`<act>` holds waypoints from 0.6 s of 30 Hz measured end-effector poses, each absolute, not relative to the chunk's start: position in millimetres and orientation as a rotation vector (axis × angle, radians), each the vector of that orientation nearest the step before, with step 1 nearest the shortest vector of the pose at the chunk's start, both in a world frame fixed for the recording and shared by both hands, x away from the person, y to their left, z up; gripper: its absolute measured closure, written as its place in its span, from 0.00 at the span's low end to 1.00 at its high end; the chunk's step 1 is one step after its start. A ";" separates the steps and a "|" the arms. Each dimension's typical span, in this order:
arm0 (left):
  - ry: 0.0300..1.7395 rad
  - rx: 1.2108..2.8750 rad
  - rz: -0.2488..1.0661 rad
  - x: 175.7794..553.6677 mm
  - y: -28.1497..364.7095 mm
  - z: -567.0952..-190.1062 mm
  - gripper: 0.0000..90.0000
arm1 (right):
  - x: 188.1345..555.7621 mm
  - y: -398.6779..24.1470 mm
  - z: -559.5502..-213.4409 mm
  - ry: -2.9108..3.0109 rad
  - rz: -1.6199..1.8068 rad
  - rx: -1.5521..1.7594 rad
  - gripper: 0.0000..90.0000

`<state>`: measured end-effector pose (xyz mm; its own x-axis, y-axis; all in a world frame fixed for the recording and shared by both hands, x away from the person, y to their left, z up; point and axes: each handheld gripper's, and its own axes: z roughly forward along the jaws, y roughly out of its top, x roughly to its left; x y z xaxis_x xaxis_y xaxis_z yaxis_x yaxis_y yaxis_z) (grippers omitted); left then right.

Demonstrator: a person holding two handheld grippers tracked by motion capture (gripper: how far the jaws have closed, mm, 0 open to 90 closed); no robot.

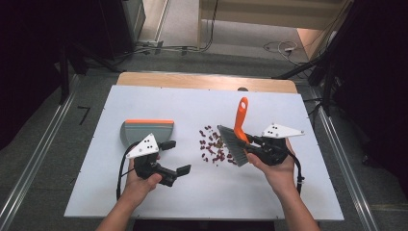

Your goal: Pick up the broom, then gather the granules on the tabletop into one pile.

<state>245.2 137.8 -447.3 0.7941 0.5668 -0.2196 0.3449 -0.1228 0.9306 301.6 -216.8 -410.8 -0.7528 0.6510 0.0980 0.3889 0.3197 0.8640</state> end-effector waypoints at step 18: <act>0.784 1.703 0.320 229.3 173.1 -453.9 0.00 | 323.5 -242.3 -407.6 2.219 1.187 1.122 0.77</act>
<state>229.3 173.1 -453.9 0.7372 0.6483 -0.1904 0.3301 -0.0996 0.9387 323.5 -242.3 -407.6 -0.6066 0.7943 0.0343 0.4694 0.3230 0.8218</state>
